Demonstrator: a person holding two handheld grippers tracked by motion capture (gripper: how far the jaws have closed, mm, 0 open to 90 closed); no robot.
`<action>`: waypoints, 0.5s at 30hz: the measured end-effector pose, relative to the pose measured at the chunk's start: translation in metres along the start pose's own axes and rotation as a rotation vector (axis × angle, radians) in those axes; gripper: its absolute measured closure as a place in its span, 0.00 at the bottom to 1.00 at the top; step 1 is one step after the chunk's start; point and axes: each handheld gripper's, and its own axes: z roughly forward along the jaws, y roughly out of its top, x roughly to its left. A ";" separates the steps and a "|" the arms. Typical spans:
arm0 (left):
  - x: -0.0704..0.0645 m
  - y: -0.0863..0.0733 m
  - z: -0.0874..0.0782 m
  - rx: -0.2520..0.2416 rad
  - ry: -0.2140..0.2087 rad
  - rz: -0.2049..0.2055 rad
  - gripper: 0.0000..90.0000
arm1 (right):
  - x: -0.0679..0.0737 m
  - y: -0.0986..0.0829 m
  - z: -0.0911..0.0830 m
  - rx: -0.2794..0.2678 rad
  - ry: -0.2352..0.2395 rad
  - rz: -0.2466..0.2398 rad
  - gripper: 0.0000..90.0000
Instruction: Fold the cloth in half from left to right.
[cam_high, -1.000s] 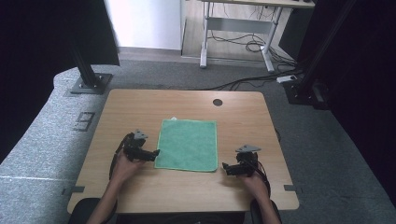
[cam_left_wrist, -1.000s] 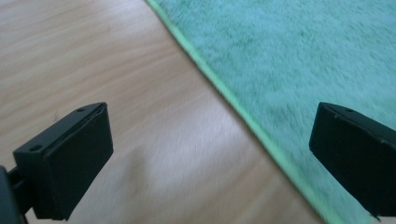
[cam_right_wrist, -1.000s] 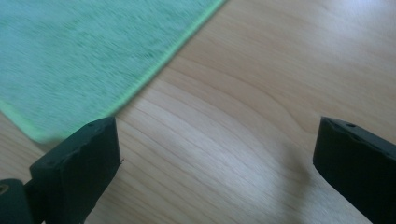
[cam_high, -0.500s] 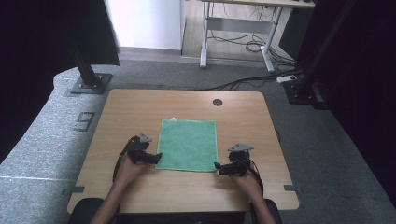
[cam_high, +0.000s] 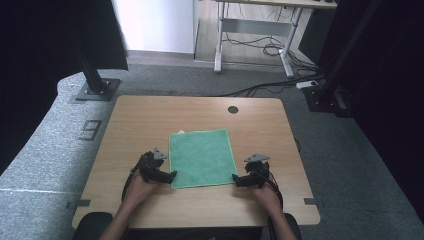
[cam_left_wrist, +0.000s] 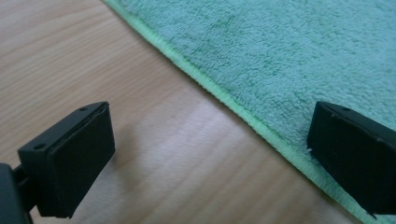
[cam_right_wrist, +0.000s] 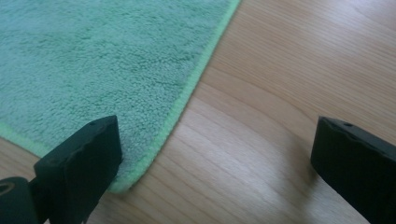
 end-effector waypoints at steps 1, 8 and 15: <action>-0.008 0.000 -0.001 0.001 -0.006 0.017 0.01 | -0.004 -0.001 -0.001 -0.001 -0.015 0.005 0.02; -0.029 0.006 0.002 0.012 -0.064 0.070 0.00 | -0.026 -0.008 -0.008 0.000 -0.073 0.040 0.02; 0.000 0.020 0.000 -0.033 -0.029 -0.004 0.00 | -0.038 -0.013 -0.009 -0.008 -0.054 0.082 0.01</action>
